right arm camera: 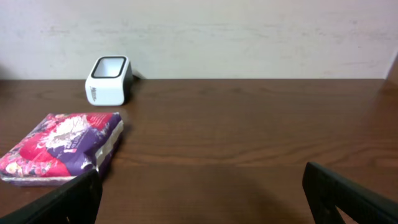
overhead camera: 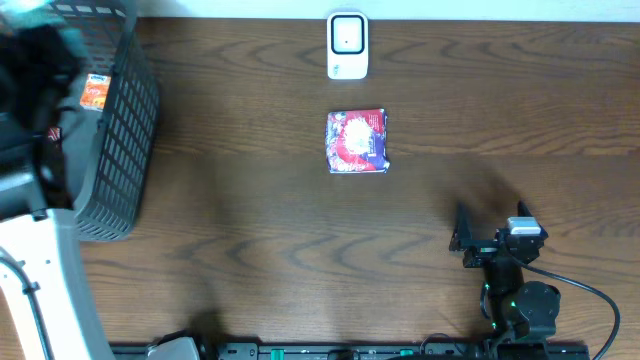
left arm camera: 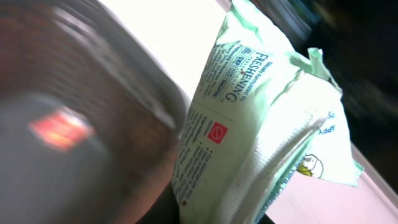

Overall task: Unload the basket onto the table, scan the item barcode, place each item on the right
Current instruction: 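Carry mint-green pack with left gripper, place left of wipes pack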

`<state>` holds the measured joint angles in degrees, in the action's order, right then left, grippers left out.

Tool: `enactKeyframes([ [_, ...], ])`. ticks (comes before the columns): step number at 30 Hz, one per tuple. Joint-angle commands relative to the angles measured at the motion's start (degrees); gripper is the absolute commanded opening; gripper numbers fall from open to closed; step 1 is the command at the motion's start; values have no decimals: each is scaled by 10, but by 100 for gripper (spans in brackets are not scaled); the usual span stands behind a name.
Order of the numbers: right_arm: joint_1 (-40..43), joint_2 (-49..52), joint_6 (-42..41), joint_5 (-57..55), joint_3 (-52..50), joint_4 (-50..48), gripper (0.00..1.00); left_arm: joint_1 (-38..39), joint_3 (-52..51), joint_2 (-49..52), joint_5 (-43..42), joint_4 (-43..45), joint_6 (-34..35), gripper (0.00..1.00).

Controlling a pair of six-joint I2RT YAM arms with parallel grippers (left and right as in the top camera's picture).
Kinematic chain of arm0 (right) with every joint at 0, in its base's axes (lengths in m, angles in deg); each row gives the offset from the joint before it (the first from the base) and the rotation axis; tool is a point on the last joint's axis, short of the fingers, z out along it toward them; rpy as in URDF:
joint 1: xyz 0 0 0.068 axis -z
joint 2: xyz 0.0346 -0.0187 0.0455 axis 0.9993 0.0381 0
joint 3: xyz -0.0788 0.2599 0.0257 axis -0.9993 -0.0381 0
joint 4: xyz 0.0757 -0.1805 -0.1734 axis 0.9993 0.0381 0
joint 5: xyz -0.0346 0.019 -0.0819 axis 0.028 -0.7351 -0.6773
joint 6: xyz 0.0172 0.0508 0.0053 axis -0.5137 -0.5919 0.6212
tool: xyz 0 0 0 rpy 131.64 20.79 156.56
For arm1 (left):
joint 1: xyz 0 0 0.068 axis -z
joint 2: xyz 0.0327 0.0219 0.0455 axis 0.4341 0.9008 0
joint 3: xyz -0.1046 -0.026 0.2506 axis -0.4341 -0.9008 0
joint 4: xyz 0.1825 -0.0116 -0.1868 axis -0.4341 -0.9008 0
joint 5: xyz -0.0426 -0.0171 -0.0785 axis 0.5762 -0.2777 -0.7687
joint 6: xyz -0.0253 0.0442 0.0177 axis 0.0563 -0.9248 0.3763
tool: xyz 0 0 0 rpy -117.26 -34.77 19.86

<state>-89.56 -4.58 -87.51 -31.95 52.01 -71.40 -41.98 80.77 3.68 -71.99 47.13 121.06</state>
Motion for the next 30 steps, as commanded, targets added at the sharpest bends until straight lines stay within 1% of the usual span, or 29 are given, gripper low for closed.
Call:
enactKeyframes([
  [1,3,-2,6,1,-1,2,99,79,3,18,-94,-25,-9,7],
  [4,3,-2,6,1,-1,2,99,160,-3,37,-66,-52,-65,7],
  [6,3,-2,6,1,-1,2,99,214,-7,59,-21,-74,-93,7],
  [9,3,-2,6,1,-1,2,99,274,-7,101,60,-106,-115,7],
  [11,3,-2,6,1,-1,2,99,305,-7,134,109,-118,-118,7],
  [13,3,-2,6,1,-1,2,99,330,-7,173,132,-121,-118,7],
  [18,3,-2,6,1,-1,2,99,366,-7,274,132,-117,-117,8],
  [26,3,-2,6,1,-1,2,99,380,-7,412,130,-94,-117,7],
  [28,3,-2,6,1,-1,2,99,381,-7,436,119,-91,-105,7],
  [30,3,-2,6,1,-1,2,99,383,-7,454,78,-85,-82,8],
])
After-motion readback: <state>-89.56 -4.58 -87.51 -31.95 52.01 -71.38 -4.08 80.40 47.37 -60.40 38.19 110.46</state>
